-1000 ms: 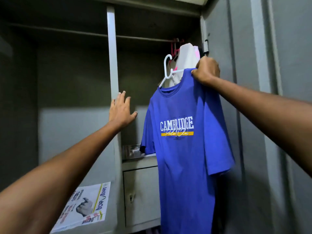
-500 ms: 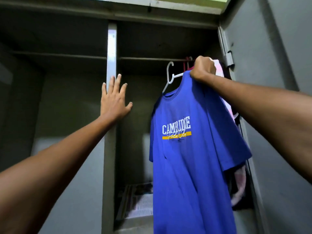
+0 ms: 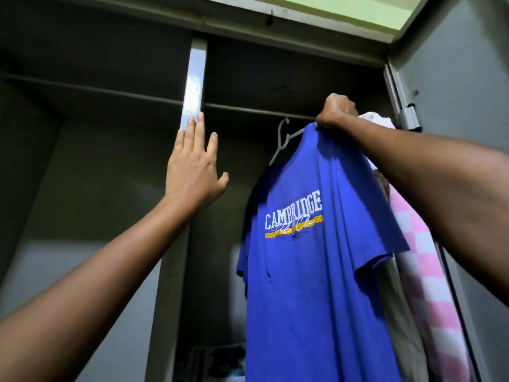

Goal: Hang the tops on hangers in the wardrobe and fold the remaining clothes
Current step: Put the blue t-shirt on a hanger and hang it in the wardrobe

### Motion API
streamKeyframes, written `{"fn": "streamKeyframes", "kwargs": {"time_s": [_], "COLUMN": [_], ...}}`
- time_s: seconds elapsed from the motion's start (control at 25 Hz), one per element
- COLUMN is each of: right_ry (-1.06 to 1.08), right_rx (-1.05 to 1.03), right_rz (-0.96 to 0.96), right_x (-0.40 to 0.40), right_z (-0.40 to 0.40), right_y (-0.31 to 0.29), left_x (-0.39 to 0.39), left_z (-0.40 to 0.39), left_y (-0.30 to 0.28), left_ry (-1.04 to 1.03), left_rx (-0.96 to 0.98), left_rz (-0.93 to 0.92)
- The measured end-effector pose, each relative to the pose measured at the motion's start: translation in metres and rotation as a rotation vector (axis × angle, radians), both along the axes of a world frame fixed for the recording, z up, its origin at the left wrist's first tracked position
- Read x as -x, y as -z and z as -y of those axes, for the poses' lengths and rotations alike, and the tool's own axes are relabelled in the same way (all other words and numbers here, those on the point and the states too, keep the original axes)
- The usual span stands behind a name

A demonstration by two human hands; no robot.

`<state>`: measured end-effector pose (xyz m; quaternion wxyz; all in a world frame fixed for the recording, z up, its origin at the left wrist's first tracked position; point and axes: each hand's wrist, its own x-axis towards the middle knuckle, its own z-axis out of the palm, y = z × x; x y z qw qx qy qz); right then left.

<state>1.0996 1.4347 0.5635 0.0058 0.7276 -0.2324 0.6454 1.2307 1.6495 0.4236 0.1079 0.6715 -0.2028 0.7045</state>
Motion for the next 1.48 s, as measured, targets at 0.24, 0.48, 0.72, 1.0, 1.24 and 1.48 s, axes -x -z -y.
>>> {"fn": "streamKeyframes", "kwargs": {"time_s": [0.24,0.48,0.72,1.0,1.24,1.48], "right_ry": [-0.008,0.006,0.063,0.124,0.117,-0.004], "right_rx": [-0.058,-0.074,-0.095,-0.091,-0.065,-0.145], "right_rz": [0.056,0.108,0.158,0.139,0.195,0.238], "right_x": [-0.006,-0.002,0.022,0.029,0.022,0.032], "right_z": [0.007,0.012,0.029,0.029,0.018,-0.006], "right_y": [-0.013,-0.017,-0.013,0.001,0.021,0.071], "left_x": [-0.004,-0.006,-0.006,-0.005,0.004,0.01], "left_z": [0.0,0.001,0.002,0.002,0.006,0.049], "left_y": [-0.001,-0.001,-0.002,-0.001,0.011,0.071], "left_ry": [-0.01,-0.049,-0.021,-0.022,-0.229,-0.005], "left_rx": [-0.008,-0.011,-0.006,-0.015,-0.182,-0.311], "left_rz": [0.019,0.004,0.013,0.006,-0.029,-0.556]}}
